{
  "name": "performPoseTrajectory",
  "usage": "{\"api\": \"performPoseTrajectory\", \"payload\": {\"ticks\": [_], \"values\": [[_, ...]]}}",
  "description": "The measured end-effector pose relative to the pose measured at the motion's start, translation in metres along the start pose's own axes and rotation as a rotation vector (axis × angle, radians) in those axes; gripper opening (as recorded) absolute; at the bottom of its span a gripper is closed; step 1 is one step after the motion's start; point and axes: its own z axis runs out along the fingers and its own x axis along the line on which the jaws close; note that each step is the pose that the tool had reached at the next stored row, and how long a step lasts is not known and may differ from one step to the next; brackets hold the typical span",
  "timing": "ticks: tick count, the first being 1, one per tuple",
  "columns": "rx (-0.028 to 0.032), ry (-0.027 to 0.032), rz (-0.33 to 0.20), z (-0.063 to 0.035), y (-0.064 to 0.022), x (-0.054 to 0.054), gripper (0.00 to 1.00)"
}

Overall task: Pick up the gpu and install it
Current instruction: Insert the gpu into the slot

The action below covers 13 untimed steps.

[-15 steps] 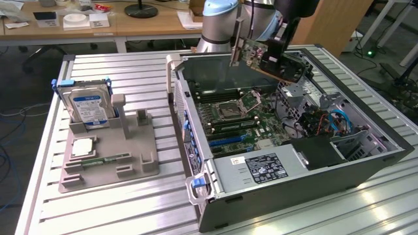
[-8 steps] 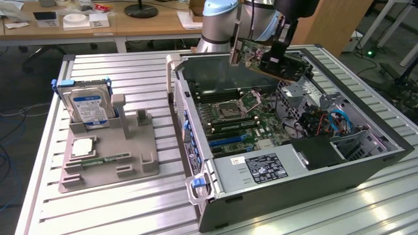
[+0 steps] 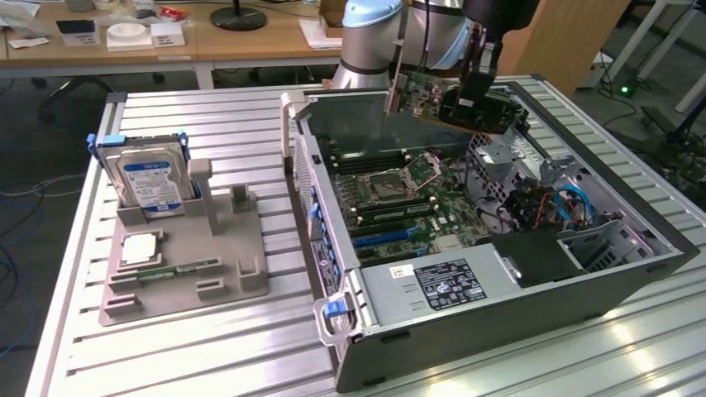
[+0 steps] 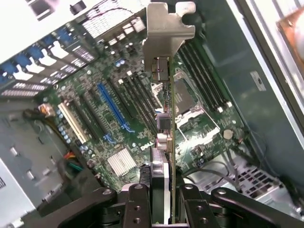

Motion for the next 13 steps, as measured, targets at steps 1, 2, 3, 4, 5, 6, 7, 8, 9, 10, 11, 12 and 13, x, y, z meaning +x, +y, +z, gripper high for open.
{"api": "performPoseTrajectory", "payload": {"ticks": [1, 2, 3, 4, 5, 6, 7, 8, 9, 10, 11, 12, 13], "values": [[0.0, 0.0004, -0.018, 0.0, 0.0, 0.0, 0.28], [-0.0002, 0.0008, -0.036, 0.0001, 0.0, 0.0, 0.28], [-0.0003, 0.0011, -0.054, 0.0001, 0.0, 0.0, 0.28], [-0.0004, 0.0014, -0.072, 0.0002, 0.0, 0.0, 0.28], [-0.0004, 0.002, -0.091, 0.0003, 0.0, 0.0, 0.28], [-0.0003, 0.0024, -0.108, 0.0003, 0.0, 0.0, 0.28], [-0.0003, 0.0028, -0.126, 0.0004, 0.0, 0.0, 0.28], [-0.0004, 0.0033, -0.143, 0.0004, 0.0, 0.0, 0.28], [-0.0005, 0.0036, -0.161, 0.0005, 0.0, 0.0, 0.28], [-0.0006, 0.0039, -0.178, 0.0006, 0.0, 0.0, 0.28], [-0.0008, 0.0041, -0.196, 0.0007, 0.0, 0.0, 0.28], [-0.0009, 0.0043, -0.213, 0.0008, 0.0, 0.0, 0.28], [-0.001, 0.0044, -0.231, 0.0009, 0.0, 0.0, 0.28]]}}
